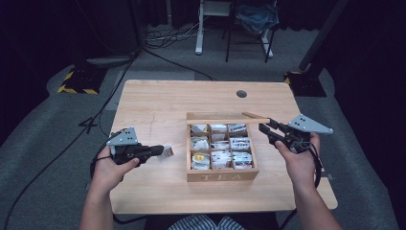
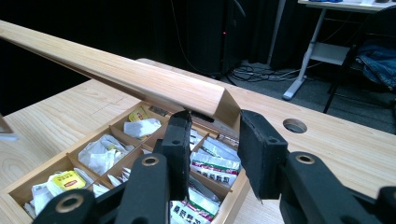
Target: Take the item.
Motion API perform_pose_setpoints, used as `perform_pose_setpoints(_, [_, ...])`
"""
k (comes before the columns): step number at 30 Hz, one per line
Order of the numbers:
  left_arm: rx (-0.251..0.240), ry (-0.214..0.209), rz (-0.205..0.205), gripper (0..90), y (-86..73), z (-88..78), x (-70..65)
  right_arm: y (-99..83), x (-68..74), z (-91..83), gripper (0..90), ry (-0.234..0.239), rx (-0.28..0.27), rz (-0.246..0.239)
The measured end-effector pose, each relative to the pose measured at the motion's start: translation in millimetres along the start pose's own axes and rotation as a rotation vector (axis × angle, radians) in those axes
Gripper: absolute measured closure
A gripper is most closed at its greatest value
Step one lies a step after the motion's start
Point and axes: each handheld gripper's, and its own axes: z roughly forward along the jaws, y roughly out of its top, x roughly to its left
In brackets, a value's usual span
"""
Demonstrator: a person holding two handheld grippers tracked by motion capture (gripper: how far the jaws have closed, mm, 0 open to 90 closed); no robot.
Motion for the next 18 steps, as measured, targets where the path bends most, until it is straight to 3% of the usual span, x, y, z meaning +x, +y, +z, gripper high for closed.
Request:
perform_pose_setpoints(5, [0.057,0.079,-0.027,88.6,-10.3,6.3,12.8,0.0,0.1,0.0,64.6,-0.001,0.0,0.0])
perform_pose_setpoints(18, [0.054,0.088,-0.112,88.6,-29.2,21.0,30.8,-0.3,0.2,-0.1,64.5,-0.001,-0.001,-0.002])
